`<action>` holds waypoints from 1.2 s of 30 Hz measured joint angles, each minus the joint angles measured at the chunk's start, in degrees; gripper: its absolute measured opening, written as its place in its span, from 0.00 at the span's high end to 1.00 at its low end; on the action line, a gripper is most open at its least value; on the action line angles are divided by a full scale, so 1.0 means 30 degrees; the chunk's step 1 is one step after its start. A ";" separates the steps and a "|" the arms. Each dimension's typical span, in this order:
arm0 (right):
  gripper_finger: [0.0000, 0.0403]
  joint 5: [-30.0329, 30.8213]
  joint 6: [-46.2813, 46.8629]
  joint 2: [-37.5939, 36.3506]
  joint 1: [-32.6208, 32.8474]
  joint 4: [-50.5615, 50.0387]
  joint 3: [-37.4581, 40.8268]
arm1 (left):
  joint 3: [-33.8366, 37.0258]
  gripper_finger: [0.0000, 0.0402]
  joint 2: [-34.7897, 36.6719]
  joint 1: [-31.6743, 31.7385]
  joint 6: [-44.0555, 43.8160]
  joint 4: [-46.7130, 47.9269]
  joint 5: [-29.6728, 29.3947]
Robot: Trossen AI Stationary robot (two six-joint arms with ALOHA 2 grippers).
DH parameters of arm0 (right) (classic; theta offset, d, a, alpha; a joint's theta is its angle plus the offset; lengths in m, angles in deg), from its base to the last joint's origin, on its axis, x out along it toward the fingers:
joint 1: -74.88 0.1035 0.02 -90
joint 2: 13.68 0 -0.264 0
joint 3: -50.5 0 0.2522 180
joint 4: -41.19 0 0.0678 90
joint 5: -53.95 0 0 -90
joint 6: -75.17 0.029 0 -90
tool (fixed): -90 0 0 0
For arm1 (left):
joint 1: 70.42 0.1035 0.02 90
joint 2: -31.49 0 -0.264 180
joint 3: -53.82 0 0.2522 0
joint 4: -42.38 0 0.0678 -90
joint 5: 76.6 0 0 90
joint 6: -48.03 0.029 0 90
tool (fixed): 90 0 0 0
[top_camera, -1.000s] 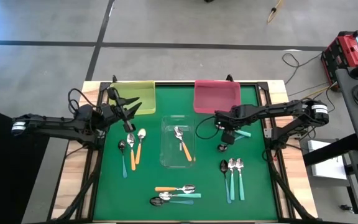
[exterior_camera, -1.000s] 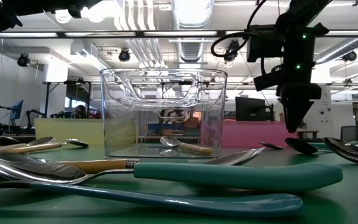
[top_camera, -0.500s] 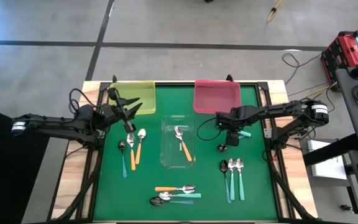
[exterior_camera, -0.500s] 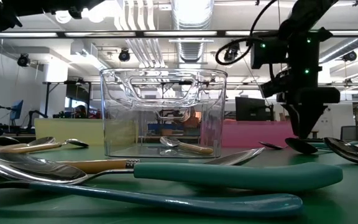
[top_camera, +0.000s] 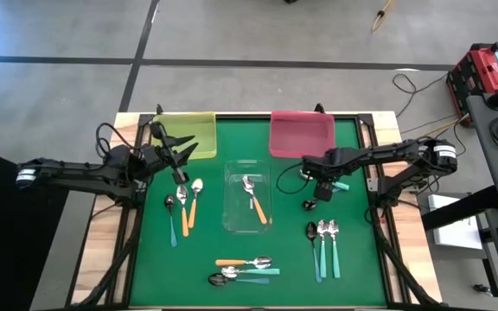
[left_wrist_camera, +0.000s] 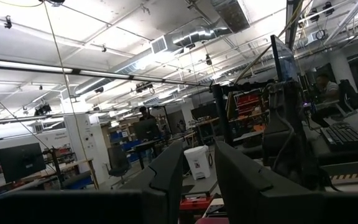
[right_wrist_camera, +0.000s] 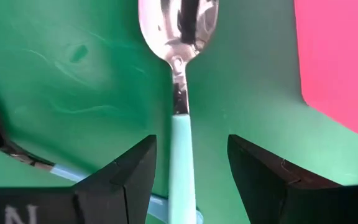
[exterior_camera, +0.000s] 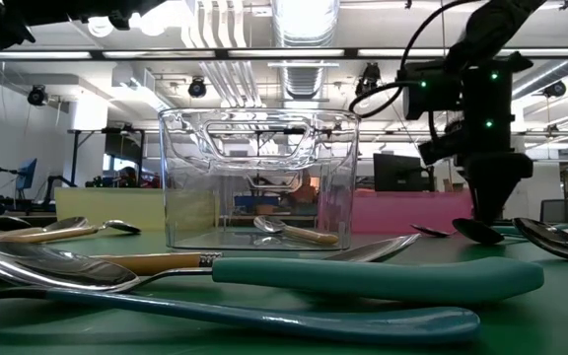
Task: Sort silverware by color (type)
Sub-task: Put the top right light blue spoon into the pink bin
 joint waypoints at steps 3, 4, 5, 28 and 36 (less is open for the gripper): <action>0.53 -0.0036 0.0090 0.0000 -0.0162 0.0660 0.0344 | 0.0000 0.81 0.0000 0.0006 0.0000 0.0000 0.0000; 0.53 -0.0093 0.0119 0.0000 -0.0196 0.0938 0.0476 | 0.0000 0.81 0.0000 0.0000 0.0000 0.0000 0.0000; 0.53 -0.0133 0.0135 0.0000 -0.0210 0.1091 0.0577 | 0.0000 0.81 0.0000 0.0005 0.0000 0.0000 0.0000; 0.70 -0.0924 0.0360 -0.0051 -0.0210 0.3536 0.1962 | 0.0000 0.81 0.0000 0.0000 0.0000 -0.0015 0.0000; 0.87 -0.1261 0.0268 -0.0029 -0.0203 0.3919 0.2156 | 0.0000 0.81 0.0000 0.0001 0.0000 -0.0015 0.0000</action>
